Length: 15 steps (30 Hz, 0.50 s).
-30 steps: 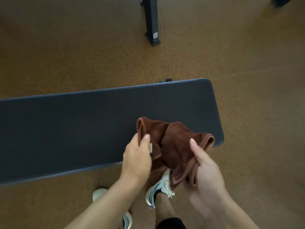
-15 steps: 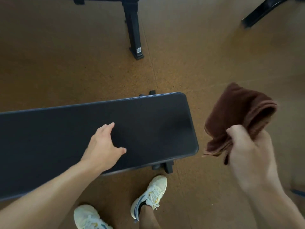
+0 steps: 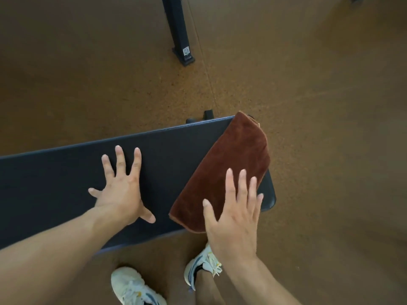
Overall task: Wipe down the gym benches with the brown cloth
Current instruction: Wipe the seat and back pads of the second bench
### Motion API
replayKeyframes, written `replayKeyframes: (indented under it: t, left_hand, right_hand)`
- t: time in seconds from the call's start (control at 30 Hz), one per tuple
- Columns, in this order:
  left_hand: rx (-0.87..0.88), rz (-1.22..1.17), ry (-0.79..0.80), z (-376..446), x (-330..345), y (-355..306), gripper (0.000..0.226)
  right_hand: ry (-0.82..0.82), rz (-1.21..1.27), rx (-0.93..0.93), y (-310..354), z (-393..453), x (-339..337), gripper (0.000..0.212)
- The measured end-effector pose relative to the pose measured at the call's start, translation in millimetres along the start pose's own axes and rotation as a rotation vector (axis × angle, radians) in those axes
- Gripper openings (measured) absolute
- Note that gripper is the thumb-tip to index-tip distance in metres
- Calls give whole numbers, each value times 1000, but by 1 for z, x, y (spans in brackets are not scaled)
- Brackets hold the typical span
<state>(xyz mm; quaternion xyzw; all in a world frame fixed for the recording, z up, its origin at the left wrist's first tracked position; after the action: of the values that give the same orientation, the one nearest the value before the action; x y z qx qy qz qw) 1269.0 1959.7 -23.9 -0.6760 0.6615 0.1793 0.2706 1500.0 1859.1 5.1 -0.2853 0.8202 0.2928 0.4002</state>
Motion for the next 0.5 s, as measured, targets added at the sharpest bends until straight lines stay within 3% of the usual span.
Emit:
replayKeyframes:
  t: [0.1, 0.23, 0.37, 0.5]
  left_hand:
    - [2, -16, -25, -2, -2, 0, 172]
    - [-12, -7, -27, -1, -3, -2, 172]
    - [-9, -1, -34, 0, 2, 3, 172]
    - [-3, 31, -35, 3, 2, 7, 171]
  right_hand:
    - [-91, -69, 55, 5, 57, 13, 97]
    - [-121, -139, -99, 76, 121, 15, 90]
    - [-71, -169, -486, 150, 94, 45, 69]
    - [-53, -235, -622, 111, 47, 63, 62]
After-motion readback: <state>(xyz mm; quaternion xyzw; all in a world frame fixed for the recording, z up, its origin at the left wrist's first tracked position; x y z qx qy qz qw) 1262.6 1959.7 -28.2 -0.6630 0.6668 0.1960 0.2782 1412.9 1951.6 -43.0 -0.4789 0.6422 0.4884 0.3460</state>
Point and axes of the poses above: each hand's wrist, its own z-axis towards the middle knuckle, its own x-axis out of the palm, y = z × x, the point moved 9 cm from there along z, towards the middle knuckle, and after that the axes turned 11 degrees about x, right-handed, at the moved point
